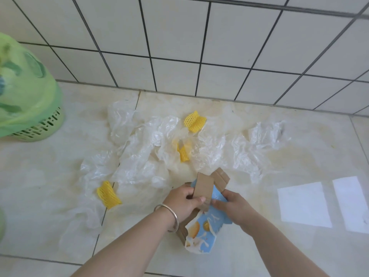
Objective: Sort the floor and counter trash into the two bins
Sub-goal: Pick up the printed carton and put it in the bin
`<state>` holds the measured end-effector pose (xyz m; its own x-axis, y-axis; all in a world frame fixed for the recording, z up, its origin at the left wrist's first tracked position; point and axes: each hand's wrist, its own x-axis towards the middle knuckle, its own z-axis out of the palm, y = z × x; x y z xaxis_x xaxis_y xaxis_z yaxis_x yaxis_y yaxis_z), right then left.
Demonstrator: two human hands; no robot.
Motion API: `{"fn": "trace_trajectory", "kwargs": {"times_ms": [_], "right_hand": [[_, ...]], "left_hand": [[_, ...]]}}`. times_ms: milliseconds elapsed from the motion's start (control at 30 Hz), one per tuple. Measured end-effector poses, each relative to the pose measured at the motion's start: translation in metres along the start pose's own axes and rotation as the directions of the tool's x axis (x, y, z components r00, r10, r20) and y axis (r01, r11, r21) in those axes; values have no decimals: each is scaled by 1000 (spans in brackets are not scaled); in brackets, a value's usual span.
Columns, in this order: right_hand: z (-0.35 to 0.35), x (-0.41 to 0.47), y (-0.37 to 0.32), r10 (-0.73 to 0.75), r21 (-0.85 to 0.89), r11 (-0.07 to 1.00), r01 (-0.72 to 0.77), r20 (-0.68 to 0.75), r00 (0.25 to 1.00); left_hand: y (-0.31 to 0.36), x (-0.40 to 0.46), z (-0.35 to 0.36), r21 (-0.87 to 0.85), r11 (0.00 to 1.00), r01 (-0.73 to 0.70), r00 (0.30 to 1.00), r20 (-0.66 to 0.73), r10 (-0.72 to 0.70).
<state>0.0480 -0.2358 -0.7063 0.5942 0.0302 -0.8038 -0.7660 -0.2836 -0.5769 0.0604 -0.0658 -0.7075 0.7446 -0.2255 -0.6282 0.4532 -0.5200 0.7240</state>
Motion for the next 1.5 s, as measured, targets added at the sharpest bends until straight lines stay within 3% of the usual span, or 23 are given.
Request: {"fn": "trace_trajectory", "kwargs": {"times_ms": [67, 200, 333, 467, 533, 667, 867, 1067, 1133, 1267, 1367, 1500], "right_hand": [[8, 8, -15, -37, -10, 999, 37, -3, 999], [18, 26, -33, -34, 148, 988, 34, -6, 999], [23, 35, -33, -7, 173, 985, 8, -6, 1000], [14, 36, -22, 42, 191, 981, -36, -29, 999], [6, 35, -20, 47, 207, 978, -33, -62, 997], [8, 36, -22, 33, 169, 985, -20, -77, 996], [19, 37, -22, 23, 134, 991, -14, -60, 998], [19, 33, -13, 19, 98, 995, -14, -58, 998], [17, 30, -9, 31, 80, 996, -28, -32, 999], [1, 24, -3, 80, 28, 996, -82, 81, 994], [-19, 19, 2, 105, 47, 993, -109, 83, 991], [-42, 14, 15, 164, 71, 984, -165, 17, 986]], "left_hand": [[3, 9, -9, 143, 990, 21, 997, -74, -10], [7, 23, -33, 131, 991, -13, 988, -152, 33], [-1, 29, -37, 226, 971, -80, 988, -108, 107], [-9, 29, -34, 191, 973, -130, 991, 10, 131], [-10, 33, -37, 209, 967, -144, 989, -8, 149], [-9, 43, -45, 402, 911, -88, 985, -101, 140], [-11, 56, -60, 218, 970, 108, 925, -381, -17], [-21, 48, -66, -27, 985, 173, 813, -560, -158], [-26, 43, -62, 2, 985, 175, 795, -590, -140], [-36, 33, -44, 197, 978, 60, 875, -483, 44], [-39, 26, -24, 302, 952, 56, 940, -336, 51], [-39, 17, -5, 445, 893, 73, 973, -229, 35]]}}
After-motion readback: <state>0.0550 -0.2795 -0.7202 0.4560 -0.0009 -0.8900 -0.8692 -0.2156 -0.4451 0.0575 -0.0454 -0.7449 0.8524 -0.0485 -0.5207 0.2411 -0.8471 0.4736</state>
